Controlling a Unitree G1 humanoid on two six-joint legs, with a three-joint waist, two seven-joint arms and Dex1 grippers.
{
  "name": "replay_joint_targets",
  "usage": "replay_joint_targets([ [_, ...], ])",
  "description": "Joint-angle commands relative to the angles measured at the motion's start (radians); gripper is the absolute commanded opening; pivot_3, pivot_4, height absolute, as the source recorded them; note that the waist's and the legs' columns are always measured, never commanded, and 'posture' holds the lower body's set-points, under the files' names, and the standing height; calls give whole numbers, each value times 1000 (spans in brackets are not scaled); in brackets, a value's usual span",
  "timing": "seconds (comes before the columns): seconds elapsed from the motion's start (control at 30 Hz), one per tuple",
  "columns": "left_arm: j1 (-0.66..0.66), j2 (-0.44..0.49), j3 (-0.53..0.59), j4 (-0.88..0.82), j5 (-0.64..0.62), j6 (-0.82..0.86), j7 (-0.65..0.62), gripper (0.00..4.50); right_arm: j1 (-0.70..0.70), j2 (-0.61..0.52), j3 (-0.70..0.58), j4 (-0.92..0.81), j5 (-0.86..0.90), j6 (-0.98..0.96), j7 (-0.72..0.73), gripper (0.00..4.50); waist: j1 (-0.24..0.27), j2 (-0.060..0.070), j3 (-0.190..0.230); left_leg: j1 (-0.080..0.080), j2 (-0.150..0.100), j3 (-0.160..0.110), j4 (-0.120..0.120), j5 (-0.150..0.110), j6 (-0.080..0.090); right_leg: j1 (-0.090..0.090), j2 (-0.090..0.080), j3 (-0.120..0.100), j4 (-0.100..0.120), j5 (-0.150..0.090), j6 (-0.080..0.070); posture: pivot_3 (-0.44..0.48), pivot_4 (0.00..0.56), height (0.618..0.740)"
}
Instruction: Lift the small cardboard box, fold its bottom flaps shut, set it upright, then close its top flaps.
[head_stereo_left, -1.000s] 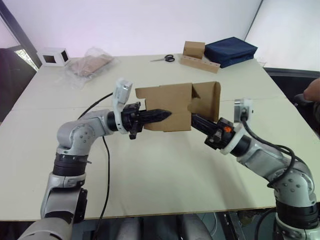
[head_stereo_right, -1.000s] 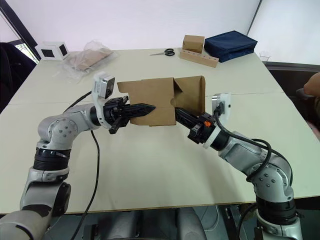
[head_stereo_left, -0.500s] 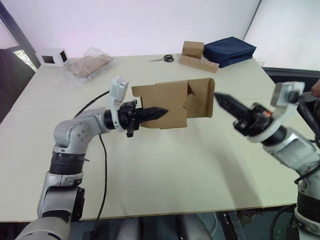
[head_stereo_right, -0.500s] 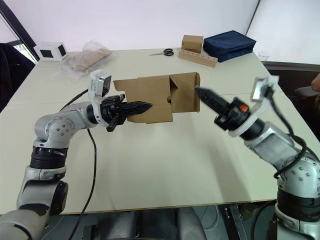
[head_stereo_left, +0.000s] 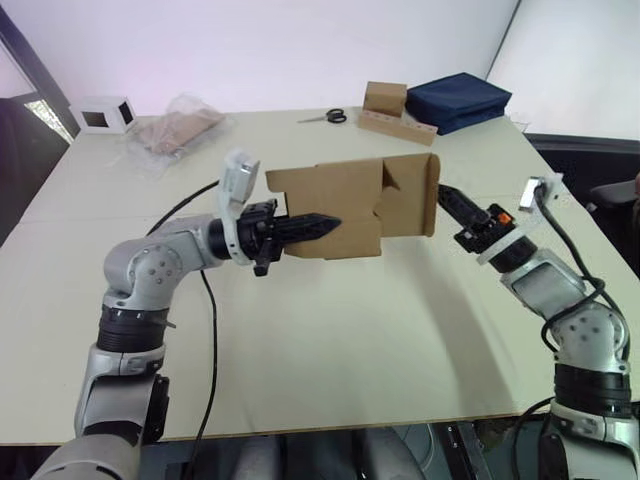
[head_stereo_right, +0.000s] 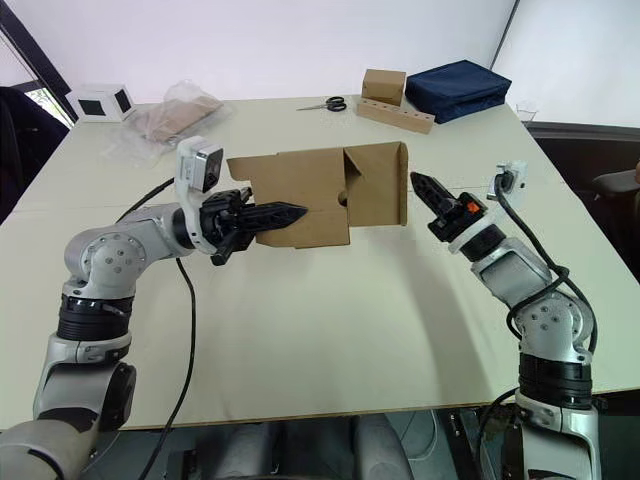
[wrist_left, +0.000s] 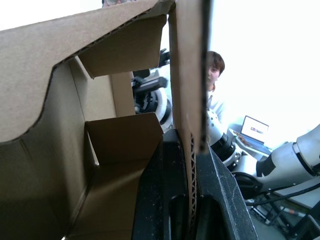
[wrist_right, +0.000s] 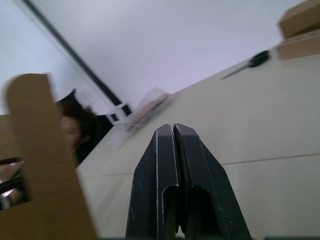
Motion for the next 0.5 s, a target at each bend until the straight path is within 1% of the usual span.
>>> replay_joint_targets([
  [0.03, -18, 10, 20, -10, -13, -7, -5, 0, -13, 11, -11, -70, 72, 40, 47, 14, 3, 0, 0, 0, 0, 0, 0, 0, 0, 0, 0, 0, 0, 0, 0, 0, 150, 740],
  [0.2, -30, 16, 26, 18, -1, -25, -9, 0, 23, 53, -13, -157, 178, 79, 25, 14, 1, 0, 0, 0, 0, 0, 0, 0, 0, 0, 0, 0, 0, 0, 0, 0, 150, 740],
  [0.33, -40, 13, 27, 31, -1, -33, -7, 0, 39, 104, -13, -189, 212, 61, -20, 14, 1, 0, 0, 0, 0, 0, 0, 0, 0, 0, 0, 0, 0, 0, 0, 0, 150, 740],
  [0.5, -43, 9, 25, 35, -8, -34, -5, 0, 55, 145, -3, -216, 225, 52, -43, 14, 1, 0, 0, 0, 0, 0, 0, 0, 0, 0, 0, 0, 0, 0, 0, 0, 150, 740],
])
